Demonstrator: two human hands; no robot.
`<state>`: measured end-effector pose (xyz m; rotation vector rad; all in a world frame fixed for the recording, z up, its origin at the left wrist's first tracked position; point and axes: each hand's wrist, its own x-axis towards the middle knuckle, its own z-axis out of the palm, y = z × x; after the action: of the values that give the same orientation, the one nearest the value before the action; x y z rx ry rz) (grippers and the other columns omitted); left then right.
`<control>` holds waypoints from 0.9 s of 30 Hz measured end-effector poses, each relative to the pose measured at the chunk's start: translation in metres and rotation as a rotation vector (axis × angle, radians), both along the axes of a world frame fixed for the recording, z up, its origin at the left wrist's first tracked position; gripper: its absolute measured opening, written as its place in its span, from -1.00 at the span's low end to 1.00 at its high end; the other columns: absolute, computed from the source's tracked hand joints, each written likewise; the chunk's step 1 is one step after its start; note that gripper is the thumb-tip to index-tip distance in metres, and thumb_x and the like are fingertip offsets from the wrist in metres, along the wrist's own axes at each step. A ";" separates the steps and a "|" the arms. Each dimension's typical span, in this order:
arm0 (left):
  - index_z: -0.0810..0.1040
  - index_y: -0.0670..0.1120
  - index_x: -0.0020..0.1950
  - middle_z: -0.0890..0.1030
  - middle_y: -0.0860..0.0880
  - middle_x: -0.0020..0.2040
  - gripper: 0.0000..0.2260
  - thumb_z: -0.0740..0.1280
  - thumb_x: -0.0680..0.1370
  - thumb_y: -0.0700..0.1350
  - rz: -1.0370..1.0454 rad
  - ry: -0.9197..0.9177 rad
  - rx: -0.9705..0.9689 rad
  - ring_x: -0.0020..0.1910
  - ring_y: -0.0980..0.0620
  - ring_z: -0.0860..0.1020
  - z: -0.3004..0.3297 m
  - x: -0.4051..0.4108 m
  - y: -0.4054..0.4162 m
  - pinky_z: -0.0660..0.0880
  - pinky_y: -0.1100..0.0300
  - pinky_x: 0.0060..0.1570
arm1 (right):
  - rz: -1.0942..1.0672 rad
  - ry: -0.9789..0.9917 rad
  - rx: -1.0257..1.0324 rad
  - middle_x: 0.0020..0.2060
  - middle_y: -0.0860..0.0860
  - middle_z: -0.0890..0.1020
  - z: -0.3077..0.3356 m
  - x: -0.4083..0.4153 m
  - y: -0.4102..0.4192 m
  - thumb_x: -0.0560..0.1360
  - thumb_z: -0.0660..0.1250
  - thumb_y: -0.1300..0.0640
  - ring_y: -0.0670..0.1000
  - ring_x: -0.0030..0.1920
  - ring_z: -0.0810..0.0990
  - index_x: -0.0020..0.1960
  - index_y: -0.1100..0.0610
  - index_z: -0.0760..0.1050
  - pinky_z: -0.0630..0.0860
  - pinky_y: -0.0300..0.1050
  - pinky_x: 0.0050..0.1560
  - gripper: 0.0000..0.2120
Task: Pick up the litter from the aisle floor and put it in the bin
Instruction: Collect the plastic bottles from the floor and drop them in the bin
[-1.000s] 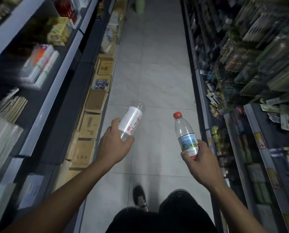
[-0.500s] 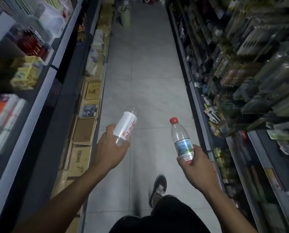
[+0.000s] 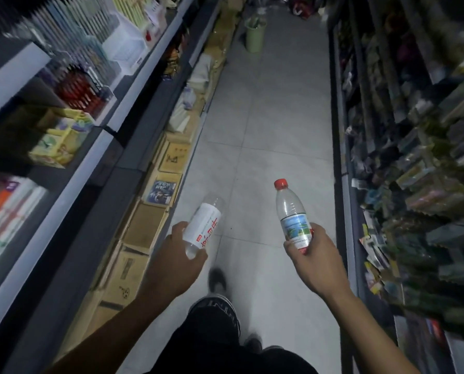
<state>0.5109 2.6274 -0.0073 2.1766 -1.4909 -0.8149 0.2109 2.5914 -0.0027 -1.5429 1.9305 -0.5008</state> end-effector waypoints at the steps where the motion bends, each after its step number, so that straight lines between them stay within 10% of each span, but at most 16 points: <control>1: 0.23 0.17 0.40 0.56 0.06 0.19 -0.36 0.49 0.43 0.13 0.005 0.004 0.001 0.00 0.02 0.61 -0.004 0.004 -0.017 0.66 0.01 -0.08 | 0.012 0.006 0.001 -0.09 -0.12 0.56 -0.001 0.003 -0.021 0.43 0.37 -0.19 -0.04 -0.16 0.57 0.10 -0.11 0.36 0.53 -0.02 -0.21 -0.66; 27: 0.25 0.15 0.43 0.53 0.03 0.24 -0.30 0.53 0.40 0.12 -0.233 0.027 -0.081 0.06 -0.01 0.60 0.001 -0.026 -0.553 0.67 0.01 -0.08 | -0.207 0.058 0.045 -0.05 -0.05 0.57 -0.012 -0.028 -0.411 0.40 0.32 -0.29 -0.02 -0.17 0.60 0.18 -0.11 0.34 0.59 0.04 -0.15 -0.54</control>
<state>0.4852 2.0746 -0.0066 1.9512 -1.7545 -0.8384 0.1832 2.1802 -0.0151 -1.3504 2.1442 -0.5011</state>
